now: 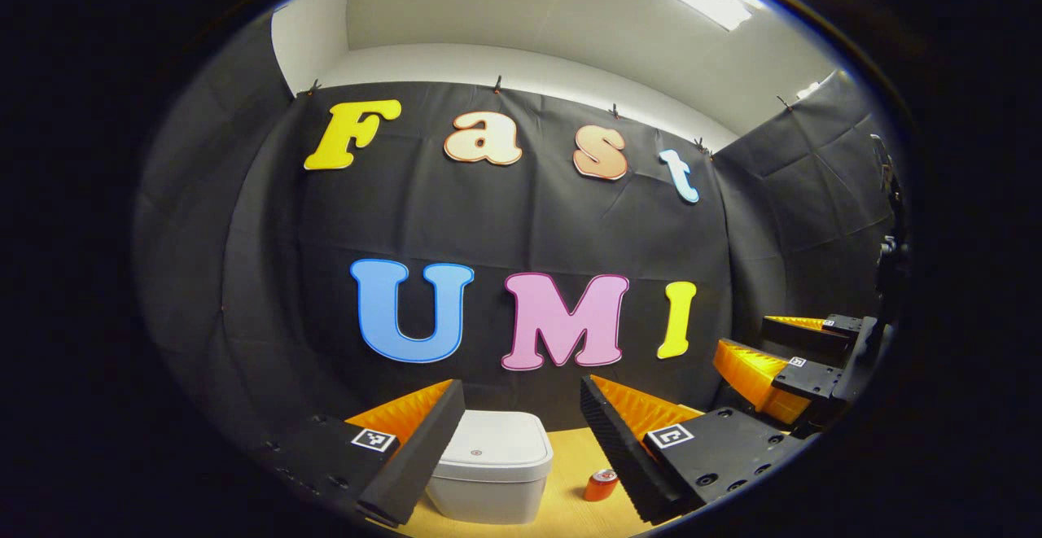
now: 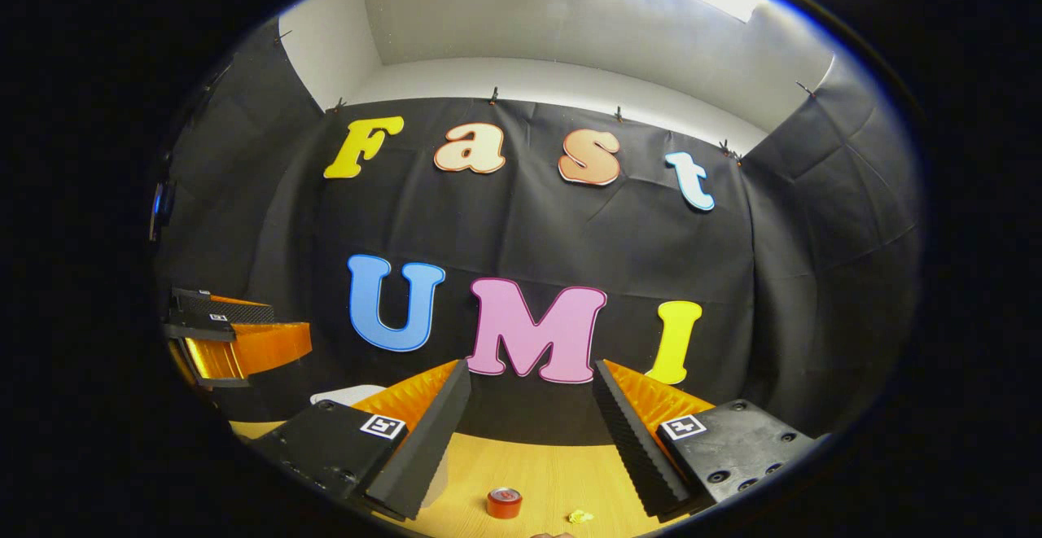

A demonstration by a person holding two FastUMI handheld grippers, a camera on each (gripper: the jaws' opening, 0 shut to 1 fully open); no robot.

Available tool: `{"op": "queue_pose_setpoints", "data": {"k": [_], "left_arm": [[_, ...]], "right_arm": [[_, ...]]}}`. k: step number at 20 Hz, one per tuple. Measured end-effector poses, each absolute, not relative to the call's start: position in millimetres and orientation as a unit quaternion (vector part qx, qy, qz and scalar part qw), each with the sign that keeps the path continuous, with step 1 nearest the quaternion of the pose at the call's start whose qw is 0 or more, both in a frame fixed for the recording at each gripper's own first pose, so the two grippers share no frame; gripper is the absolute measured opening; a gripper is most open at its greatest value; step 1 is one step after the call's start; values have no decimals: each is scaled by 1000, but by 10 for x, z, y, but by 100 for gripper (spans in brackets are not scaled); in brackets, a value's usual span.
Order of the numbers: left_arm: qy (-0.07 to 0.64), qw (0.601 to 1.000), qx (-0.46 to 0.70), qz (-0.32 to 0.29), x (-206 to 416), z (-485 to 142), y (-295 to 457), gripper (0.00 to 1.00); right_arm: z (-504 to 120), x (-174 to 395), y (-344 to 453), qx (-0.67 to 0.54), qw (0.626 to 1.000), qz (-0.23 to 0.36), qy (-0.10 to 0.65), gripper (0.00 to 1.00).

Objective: Press the lid of the desktop garbage bin to open it, pick up the crumpled paper on the desktop and throw it into the bin, then pick up the pop can on the desktop and drop it into the bin, and finally close the garbage bin lid.

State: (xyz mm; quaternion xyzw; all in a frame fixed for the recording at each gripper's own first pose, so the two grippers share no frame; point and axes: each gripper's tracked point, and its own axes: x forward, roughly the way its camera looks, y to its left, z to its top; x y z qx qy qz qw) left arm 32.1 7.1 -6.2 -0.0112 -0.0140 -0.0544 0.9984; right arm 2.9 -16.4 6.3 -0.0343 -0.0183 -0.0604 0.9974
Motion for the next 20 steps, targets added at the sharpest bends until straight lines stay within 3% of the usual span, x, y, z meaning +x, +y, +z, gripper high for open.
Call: {"op": "queue_pose_setpoints", "data": {"k": [9, 12, 14, 15, 19, 20], "left_arm": [[19, 999, -23, -33, 762, -328, 306, 96], [42, 998, -24, -27, 992, -557, 420, 71], [76, 996, -24, -36, 1142, -866, 418, 64], [98, 995, -15, -33, 1270, -1095, 458, 46], [136, 989, 51, -19, 1458, -1525, 499, 10], [151, 987, 42, -24, 1455, -1651, 474, 7]], "right_arm": [[-130, 85, -290, -41, 996, -76, 8, 97], [-210, 66, -415, -40, 995, -87, 20, 97], [-250, 38, -518, -35, 994, -97, 27, 97], [-289, 12, -603, -39, 993, -105, 32, 98], [-448, -86, -827, -44, 989, -127, 58, 98], [-462, -116, -873, -45, 988, -132, 59, 98]]}}
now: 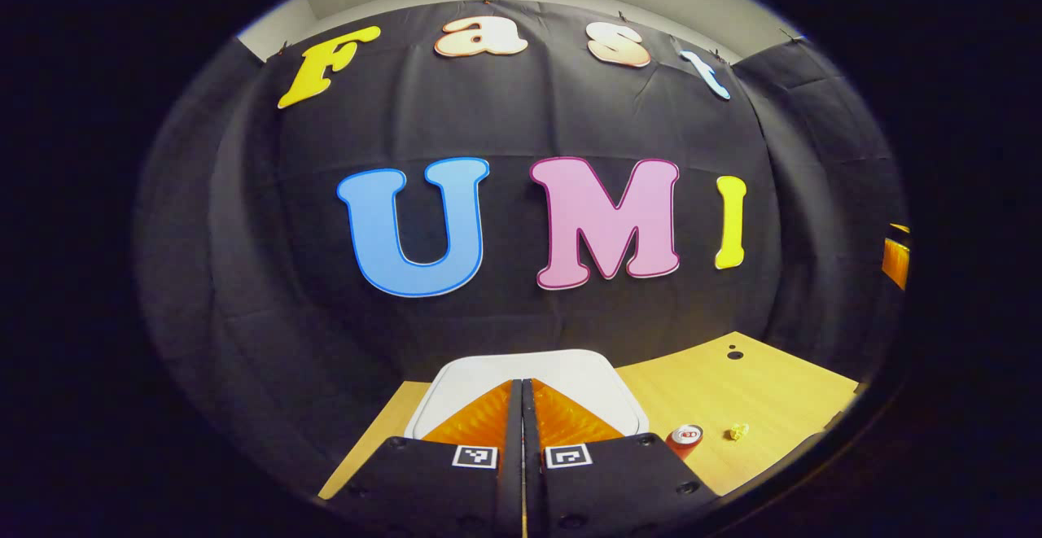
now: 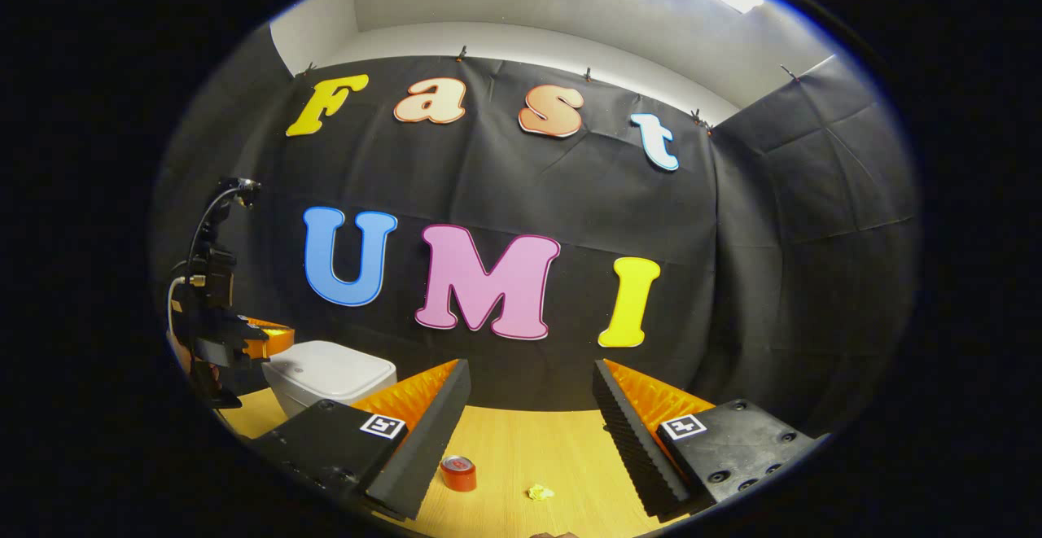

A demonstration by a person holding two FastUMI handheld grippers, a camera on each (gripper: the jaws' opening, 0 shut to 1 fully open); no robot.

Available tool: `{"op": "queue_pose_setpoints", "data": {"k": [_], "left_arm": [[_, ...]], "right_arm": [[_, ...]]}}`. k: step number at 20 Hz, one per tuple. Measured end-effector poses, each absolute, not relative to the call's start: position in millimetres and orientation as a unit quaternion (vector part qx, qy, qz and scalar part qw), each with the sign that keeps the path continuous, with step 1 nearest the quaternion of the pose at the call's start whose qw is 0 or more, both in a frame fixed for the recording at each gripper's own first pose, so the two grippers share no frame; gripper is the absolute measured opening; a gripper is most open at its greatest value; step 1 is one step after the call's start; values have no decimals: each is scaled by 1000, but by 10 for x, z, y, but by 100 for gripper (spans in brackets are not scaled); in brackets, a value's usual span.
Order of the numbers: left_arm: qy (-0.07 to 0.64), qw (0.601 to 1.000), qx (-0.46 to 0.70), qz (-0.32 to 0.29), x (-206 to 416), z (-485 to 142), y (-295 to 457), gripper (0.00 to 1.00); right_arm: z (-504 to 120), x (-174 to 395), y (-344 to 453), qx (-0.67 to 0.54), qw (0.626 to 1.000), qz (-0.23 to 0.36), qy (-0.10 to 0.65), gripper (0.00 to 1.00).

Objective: Press the lid of the desktop garbage bin to open it, pick up the crumpled paper on the desktop and throw it into the bin, then pick up the pop can on the desktop and drop it into the bin, and finally close the garbage bin lid.

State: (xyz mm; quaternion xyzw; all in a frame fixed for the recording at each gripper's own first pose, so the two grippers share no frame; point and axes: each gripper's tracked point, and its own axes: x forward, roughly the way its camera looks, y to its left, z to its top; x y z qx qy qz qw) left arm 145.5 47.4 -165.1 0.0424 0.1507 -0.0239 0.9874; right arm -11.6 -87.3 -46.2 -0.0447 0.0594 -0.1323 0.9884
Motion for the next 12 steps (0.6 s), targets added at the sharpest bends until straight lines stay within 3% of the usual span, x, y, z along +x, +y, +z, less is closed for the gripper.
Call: {"op": "queue_pose_setpoints", "data": {"k": [4, 12], "left_arm": [[198, 980, 2, -22, 1477, -2014, 491, 6], [191, 981, 6, -45, 1542, -2175, 496, 6]], "right_arm": [[-497, -172, -1003, -45, 986, -150, 65, 97], [-585, -163, -932, -47, 985, -145, 78, 97]]}}
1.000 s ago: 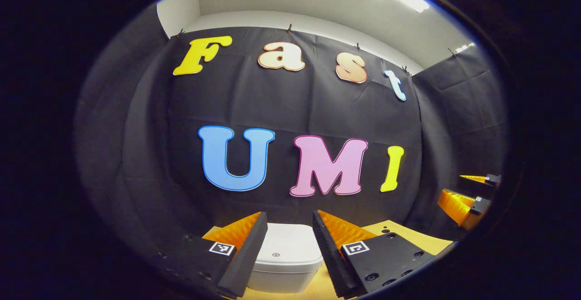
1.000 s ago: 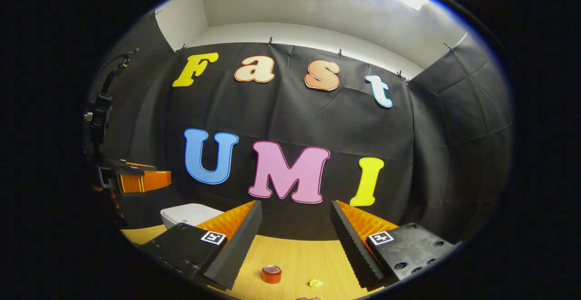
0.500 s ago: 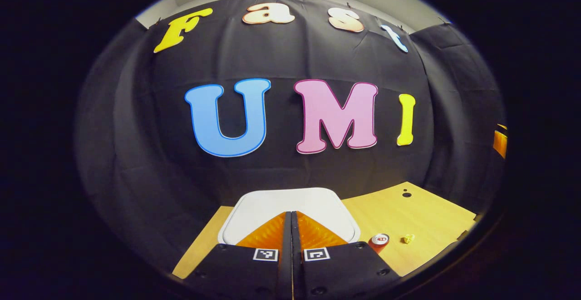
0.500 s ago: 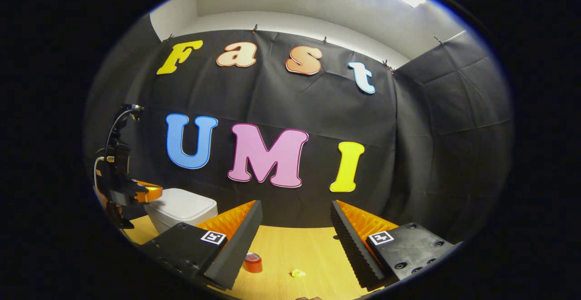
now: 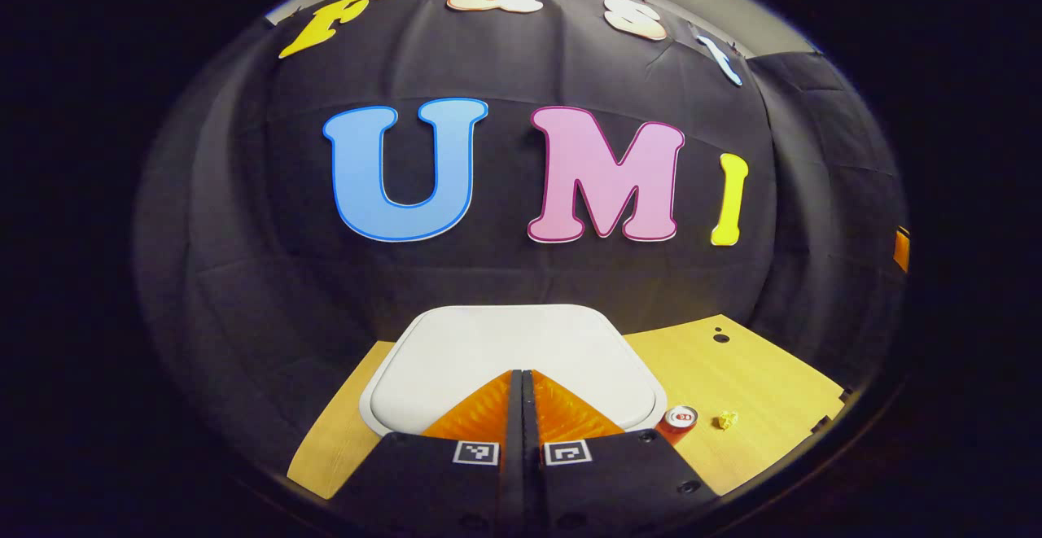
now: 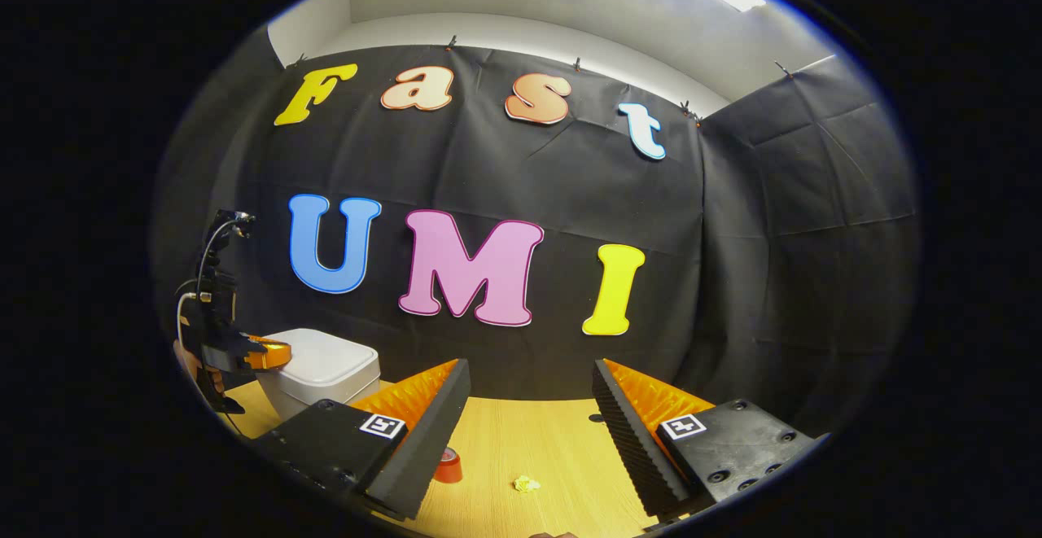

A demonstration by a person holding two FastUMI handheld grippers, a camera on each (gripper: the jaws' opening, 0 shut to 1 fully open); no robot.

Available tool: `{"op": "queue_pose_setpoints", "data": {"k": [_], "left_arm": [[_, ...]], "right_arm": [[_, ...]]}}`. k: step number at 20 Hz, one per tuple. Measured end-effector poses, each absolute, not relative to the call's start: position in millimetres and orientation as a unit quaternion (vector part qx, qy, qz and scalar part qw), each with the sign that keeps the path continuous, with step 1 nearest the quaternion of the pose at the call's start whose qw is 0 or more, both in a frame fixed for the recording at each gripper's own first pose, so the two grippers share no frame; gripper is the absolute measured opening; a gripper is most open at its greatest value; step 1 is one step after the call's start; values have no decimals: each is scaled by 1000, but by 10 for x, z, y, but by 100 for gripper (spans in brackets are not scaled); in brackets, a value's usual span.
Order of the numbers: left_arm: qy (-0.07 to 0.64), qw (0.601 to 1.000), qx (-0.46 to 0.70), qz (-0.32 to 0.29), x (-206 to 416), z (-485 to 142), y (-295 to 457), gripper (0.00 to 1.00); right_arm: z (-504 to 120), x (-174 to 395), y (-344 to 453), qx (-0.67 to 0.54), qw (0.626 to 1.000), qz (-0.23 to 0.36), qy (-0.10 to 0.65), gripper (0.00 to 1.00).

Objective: Press the lid of the desktop garbage bin to open it, pick up the crumpled paper on the desktop and throw it into the bin, then pick up the pop can on the desktop and drop it into the bin, and finally close the garbage bin lid.

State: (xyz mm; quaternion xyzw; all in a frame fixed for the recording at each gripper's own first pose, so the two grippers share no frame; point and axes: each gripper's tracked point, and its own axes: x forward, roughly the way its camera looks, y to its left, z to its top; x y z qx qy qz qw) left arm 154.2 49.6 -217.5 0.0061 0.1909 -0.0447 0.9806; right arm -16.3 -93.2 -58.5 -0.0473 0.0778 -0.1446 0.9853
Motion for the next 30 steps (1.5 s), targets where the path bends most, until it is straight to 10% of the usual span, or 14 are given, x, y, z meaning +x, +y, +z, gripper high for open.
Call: {"op": "queue_pose_setpoints", "data": {"k": [22, 25, 28, 30], "left_arm": [[27, 996, -50, -74, 689, -621, -116, 12], [42, 992, -54, -103, 506, -694, -284, 37], [56, 994, -45, -84, 461, -784, -282, 96], [55, 994, -40, -82, 444, -765, -347, 94]], "right_arm": [[-726, -138, -812, -29, 985, -136, 100, 98], [-791, -122, -860, -32, 984, -134, 111, 97], [-912, -96, -891, -30, 983, -123, 129, 97], [-1055, -47, -988, -30, 980, -123, 150, 97]]}}
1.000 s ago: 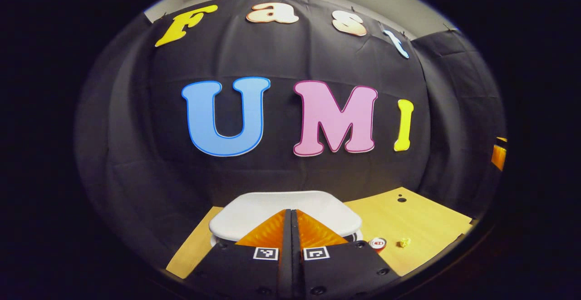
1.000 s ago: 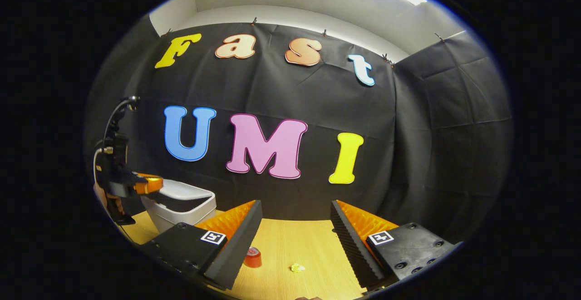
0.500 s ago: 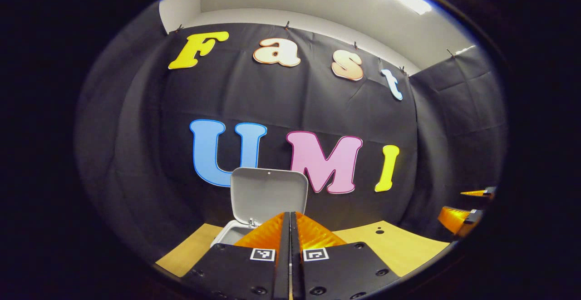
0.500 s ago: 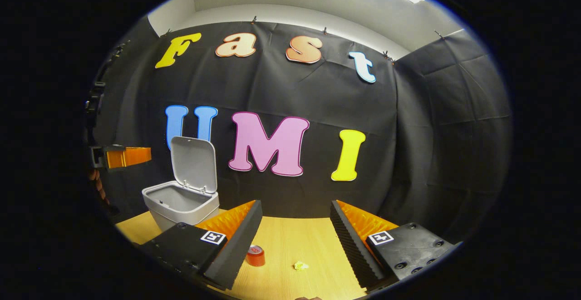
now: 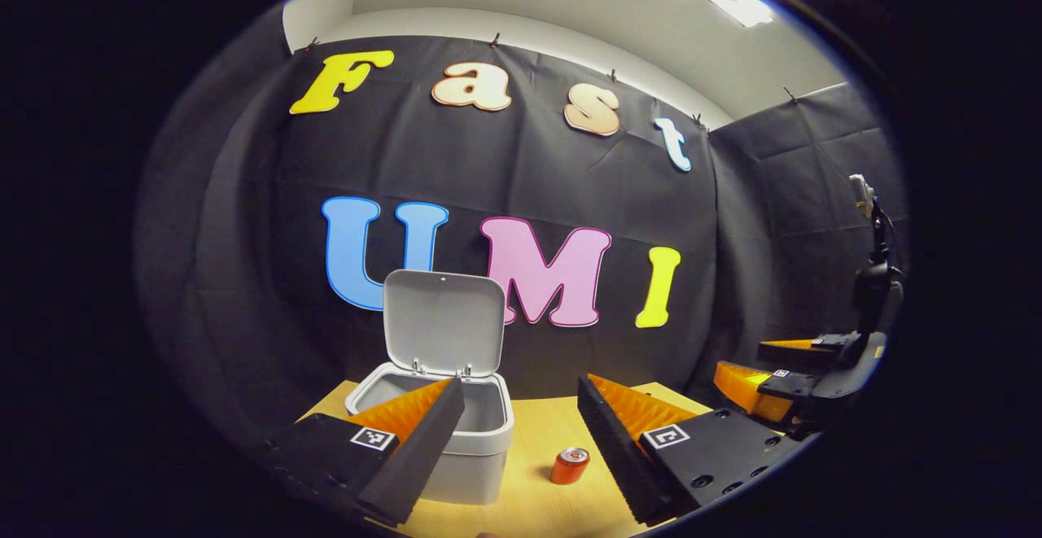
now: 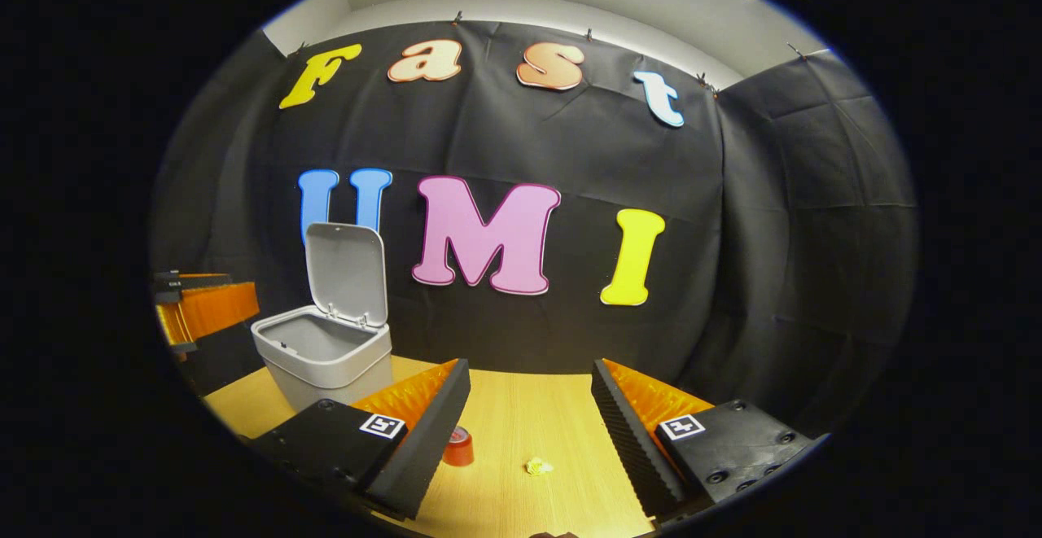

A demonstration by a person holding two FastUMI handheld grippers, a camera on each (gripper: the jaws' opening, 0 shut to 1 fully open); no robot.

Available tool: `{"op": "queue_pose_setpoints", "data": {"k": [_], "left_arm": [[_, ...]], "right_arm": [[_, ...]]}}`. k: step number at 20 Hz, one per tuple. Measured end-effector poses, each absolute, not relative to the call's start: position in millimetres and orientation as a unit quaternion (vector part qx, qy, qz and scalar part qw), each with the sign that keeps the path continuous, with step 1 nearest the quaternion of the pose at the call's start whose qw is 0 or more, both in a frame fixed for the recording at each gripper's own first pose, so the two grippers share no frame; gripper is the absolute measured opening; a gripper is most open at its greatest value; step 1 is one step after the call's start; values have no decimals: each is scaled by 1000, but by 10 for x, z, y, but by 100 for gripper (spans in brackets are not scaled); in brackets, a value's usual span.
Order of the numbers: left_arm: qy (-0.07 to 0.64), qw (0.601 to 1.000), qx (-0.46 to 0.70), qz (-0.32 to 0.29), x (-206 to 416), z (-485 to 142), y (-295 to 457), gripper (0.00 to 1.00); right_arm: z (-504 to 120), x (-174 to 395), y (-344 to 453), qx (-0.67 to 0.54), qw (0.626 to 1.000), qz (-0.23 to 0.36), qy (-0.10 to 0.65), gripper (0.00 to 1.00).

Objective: Press the lid of the desktop garbage bin to open it, pick up the crumpled paper on the desktop and throw it into the bin, then pick up the pop can on the desktop and drop it into the bin, and finally close the garbage bin lid.

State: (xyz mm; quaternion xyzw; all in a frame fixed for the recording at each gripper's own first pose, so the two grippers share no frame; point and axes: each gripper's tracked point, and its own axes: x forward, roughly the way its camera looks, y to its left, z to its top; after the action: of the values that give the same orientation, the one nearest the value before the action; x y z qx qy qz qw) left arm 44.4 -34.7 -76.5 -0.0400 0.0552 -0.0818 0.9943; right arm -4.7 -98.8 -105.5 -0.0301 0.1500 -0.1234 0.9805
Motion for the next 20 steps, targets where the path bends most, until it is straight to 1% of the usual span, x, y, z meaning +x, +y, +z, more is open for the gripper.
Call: {"op": "queue_pose_setpoints", "data": {"k": [3, 5, 7, 9, 11, 14, 16, 18, 20], "left_arm": [[56, 995, -25, -73, 431, -764, -347, 94], [60, 996, -14, -62, 413, -799, -344, 94], [66, 996, -7, -55, 411, -830, -354, 94], [77, 996, -1, -35, 414, -884, -336, 94], [92, 996, 10, -6, 394, -980, -296, 94], [103, 994, 23, 19, 379, -1043, -263, 94], [117, 992, 21, 46, 372, -1161, -220, 94], [130, 990, 14, 60, 366, -1248, -208, 95], [140, 987, 14, 73, 376, -1333, -181, 95]], "right_arm": [[-1450, -8, -1135, -33, 970, -121, 209, 97], [-1796, 40, -1175, -28, 959, -102, 264, 98], [-2072, 103, -1199, -16, 949, -86, 303, 97], [-2512, 193, -1243, 8, 930, -66, 361, 97], [-3099, 214, -1300, 17, 903, -43, 428, 98], [-3510, 254, -1339, 34, 879, -29, 475, 98], [-3926, 301, -1443, 65, 855, -38, 512, 98], [-4129, 248, -1550, 62, 836, -36, 543, 98], [-4518, 225, -1559, 50, 816, -32, 575, 99]]}}
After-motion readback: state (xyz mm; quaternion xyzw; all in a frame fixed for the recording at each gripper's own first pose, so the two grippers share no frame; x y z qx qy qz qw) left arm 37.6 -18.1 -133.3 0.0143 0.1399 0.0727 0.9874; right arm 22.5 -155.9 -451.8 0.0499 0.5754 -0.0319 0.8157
